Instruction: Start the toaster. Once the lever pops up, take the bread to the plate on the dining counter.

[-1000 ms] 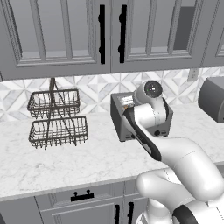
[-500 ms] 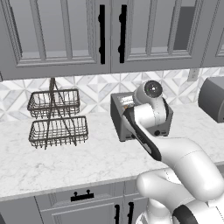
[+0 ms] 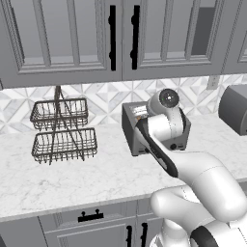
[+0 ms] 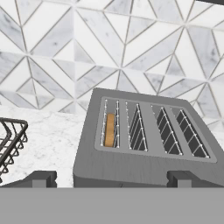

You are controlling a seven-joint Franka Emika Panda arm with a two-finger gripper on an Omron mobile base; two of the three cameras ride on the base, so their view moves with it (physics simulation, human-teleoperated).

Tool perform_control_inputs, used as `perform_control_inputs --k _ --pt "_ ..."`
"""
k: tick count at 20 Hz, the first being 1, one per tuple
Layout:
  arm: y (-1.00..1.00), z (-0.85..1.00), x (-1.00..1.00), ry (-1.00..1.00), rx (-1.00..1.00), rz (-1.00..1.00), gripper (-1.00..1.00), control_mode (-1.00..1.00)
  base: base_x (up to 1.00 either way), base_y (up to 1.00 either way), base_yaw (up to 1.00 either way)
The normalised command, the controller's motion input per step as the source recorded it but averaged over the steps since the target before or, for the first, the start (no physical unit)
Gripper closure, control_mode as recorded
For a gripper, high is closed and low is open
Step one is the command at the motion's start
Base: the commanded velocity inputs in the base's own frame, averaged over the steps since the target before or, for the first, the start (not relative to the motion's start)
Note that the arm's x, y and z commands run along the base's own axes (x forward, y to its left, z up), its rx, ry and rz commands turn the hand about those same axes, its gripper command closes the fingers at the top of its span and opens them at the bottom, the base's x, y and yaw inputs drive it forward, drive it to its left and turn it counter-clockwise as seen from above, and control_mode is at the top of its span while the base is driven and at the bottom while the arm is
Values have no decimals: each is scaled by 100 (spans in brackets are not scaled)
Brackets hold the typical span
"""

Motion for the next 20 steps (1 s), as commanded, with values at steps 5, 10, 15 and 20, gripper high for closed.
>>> perform_control_inputs --k 5,10,15,20 --pt "0 0 0 0 0 0 -100 -100 0 0 0" --pt "0 0 0 0 0 0 -100 -100 0 0 0" --pt "0 0 0 0 0 0 -100 -100 0 0 0" --pt "0 0 0 0 0 0 -100 -100 0 0 0"
